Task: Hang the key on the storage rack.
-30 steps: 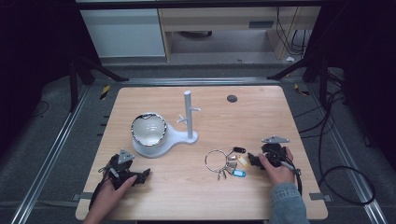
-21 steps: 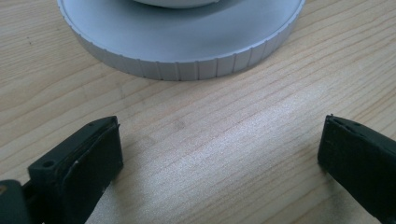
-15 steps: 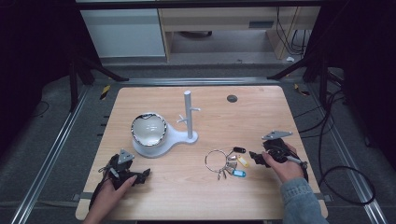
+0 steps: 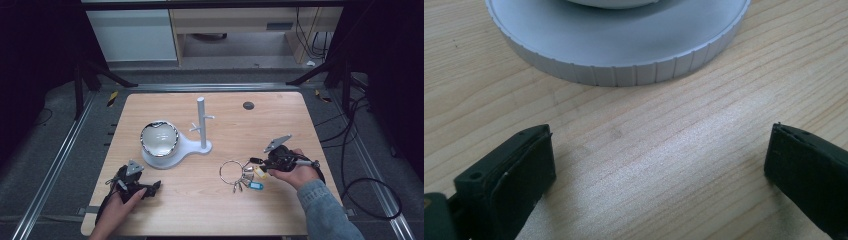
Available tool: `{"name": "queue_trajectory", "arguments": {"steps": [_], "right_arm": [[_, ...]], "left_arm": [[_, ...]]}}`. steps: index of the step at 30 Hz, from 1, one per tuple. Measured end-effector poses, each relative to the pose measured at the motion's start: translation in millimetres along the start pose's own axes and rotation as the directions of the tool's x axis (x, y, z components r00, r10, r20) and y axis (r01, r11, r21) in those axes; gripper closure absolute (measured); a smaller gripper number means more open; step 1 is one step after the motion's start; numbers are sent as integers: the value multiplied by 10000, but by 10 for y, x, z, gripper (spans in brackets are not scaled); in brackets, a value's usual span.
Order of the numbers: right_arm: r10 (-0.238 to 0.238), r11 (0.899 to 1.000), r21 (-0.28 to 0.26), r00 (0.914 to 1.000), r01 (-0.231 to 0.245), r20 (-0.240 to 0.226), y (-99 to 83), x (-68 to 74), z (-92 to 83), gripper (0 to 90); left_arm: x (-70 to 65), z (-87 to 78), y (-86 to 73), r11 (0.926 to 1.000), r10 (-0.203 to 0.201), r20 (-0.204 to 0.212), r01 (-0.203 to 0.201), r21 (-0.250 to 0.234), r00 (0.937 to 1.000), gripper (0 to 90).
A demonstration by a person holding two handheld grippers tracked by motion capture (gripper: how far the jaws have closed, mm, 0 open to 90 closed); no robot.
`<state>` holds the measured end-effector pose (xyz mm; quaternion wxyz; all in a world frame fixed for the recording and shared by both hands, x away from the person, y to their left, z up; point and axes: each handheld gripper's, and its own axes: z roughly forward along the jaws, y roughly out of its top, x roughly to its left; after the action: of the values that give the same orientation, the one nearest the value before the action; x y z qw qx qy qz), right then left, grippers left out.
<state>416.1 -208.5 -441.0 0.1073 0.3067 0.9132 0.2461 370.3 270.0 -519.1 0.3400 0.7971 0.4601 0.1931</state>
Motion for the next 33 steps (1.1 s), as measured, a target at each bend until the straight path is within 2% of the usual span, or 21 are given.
{"name": "queue_trajectory", "arguments": {"steps": [2, 3, 6, 10, 14, 16, 27, 33], "right_arm": [[-340, 9988, 340, 9990, 350, -305, 51, 48, 62, 806], [-340, 9988, 340, 9990, 350, -305, 51, 48, 62, 806], [-698, 9934, 869, 9956, 752, -632, 110, 100, 164, 846], [-1016, 9872, 1156, 9919, 1100, -761, 160, 123, 247, 850], [-1124, 9837, 1313, 9900, 1230, -857, 197, 132, 285, 843], [-1298, 9774, 1565, 9878, 1421, -862, 224, 136, 318, 829], [-1472, 9664, 1963, 9835, 1656, -1052, 231, 159, 385, 789], [-1701, 9582, 2120, 9784, 1921, -1177, 254, 183, 421, 778]], "left_arm": [[0, 0, 0, 10000, 0, 1, 0, 0, 10000, 0], [0, 0, 0, 10000, 3, 0, -3, 2, 10000, 0], [0, 0, 0, 10000, 0, -1, 0, 0, 10000, 0], [0, 0, 0, 10000, 2, 0, -2, 2, 10000, 0], [0, 0, 0, 10000, 2, 2, -2, 3, 10000, 0], [0, 0, 0, 10000, 0, 1, 0, 2, 10000, 0], [0, 0, 0, 10000, 0, 1, 0, 1, 10000, 0], [0, 0, 0, 10000, 3, 1, -3, 2, 10000, 0]]}}
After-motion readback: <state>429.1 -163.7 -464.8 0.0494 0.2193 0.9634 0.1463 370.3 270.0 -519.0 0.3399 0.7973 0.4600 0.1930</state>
